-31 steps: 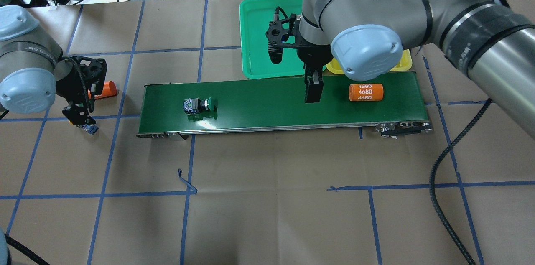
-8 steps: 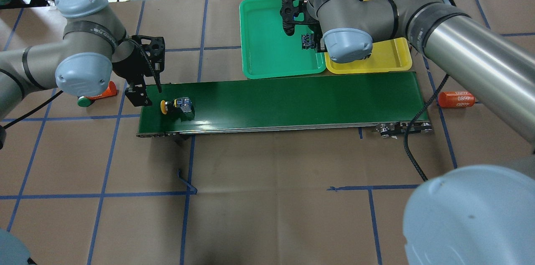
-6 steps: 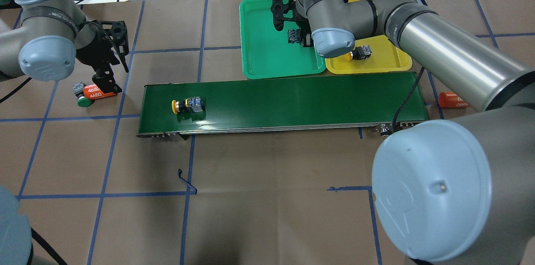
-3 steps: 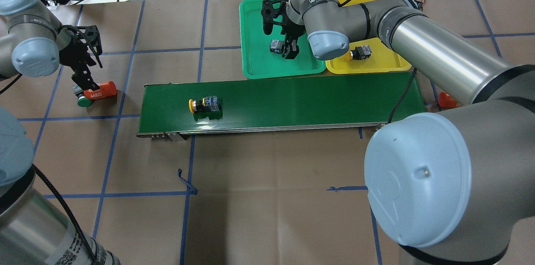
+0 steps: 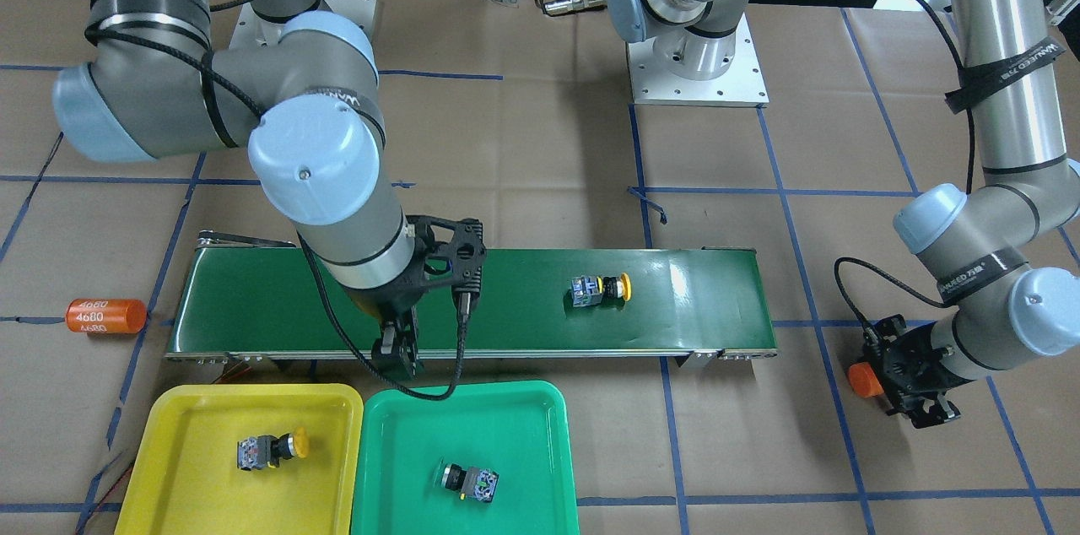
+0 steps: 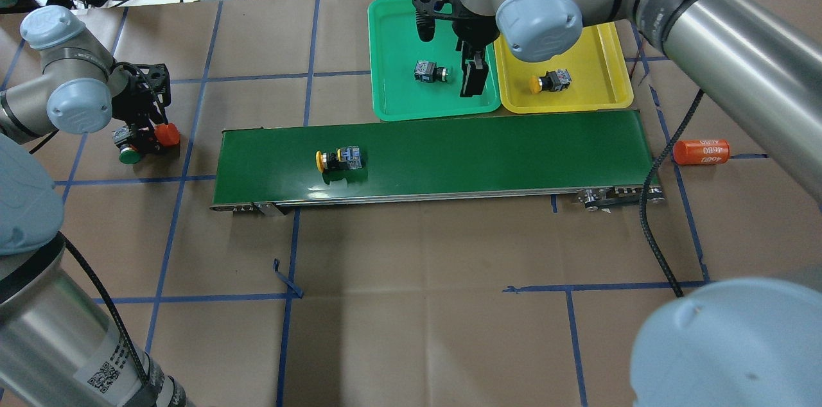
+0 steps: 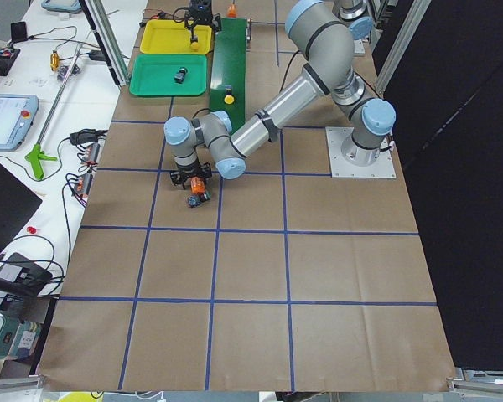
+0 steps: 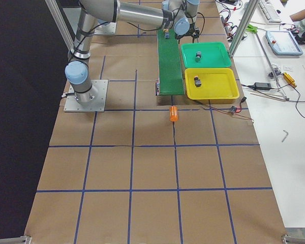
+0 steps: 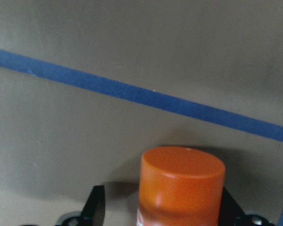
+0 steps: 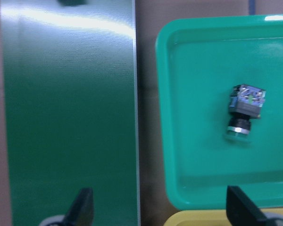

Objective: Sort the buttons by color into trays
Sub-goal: 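Grasp an orange cylinder with the left gripper while right reaches the yellow button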

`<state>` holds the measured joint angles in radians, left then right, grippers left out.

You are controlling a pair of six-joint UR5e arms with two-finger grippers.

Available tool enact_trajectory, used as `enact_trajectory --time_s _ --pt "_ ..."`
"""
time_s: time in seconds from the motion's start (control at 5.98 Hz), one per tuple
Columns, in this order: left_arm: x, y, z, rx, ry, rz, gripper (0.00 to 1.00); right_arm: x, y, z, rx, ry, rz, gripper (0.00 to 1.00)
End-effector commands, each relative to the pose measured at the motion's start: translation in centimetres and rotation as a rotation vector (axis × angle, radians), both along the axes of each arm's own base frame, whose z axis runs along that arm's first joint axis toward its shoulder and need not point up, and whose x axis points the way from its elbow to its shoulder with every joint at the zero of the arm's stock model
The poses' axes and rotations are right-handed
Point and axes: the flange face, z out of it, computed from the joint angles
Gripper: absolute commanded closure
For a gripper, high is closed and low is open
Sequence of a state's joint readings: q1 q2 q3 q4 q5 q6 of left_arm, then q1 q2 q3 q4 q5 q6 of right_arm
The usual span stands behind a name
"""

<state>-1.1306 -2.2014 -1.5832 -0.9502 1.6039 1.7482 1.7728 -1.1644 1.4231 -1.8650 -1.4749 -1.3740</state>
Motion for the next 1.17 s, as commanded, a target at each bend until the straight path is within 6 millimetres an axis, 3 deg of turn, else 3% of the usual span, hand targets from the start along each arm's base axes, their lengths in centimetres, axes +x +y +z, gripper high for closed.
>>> enact_trajectory --time_s 0.0,0.17,0.33,0.5,0.67,0.84,1.0 --pt "-0.6 0.0 1.1 -0.009 -0.007 -0.017 0.99 -1.3 6.6 2.5 0.041 0.02 -0.014 0.0" --pt "-1.8 0.2 2.8 -0.003 -0.002 -0.03 1.0 -1.3 7.4 2.0 0.058 0.011 -0.035 0.0" --pt "-4.6 1.4 7.8 -0.006 -0.003 -0.058 1.0 -0.6 7.4 1.3 0.074 0.014 -0.111 0.0" --pt "-10.4 3.1 12.0 0.032 0.009 -0.103 1.0 1.0 7.1 -0.5 0.079 0.017 -0.098 0.0" --pt "-19.1 5.8 12.1 0.058 0.013 -0.179 0.99 2.7 6.2 -2.3 0.041 0.005 -0.099 0.0" --pt "-24.1 8.6 9.9 0.041 -0.002 -0.218 0.99 4.4 6.4 -4.4 0.07 0.015 -0.124 0.0" --pt "-25.9 10.2 7.8 0.048 0.002 -0.246 0.98 5.6 6.7 -5.4 0.068 0.015 -0.116 0.0"
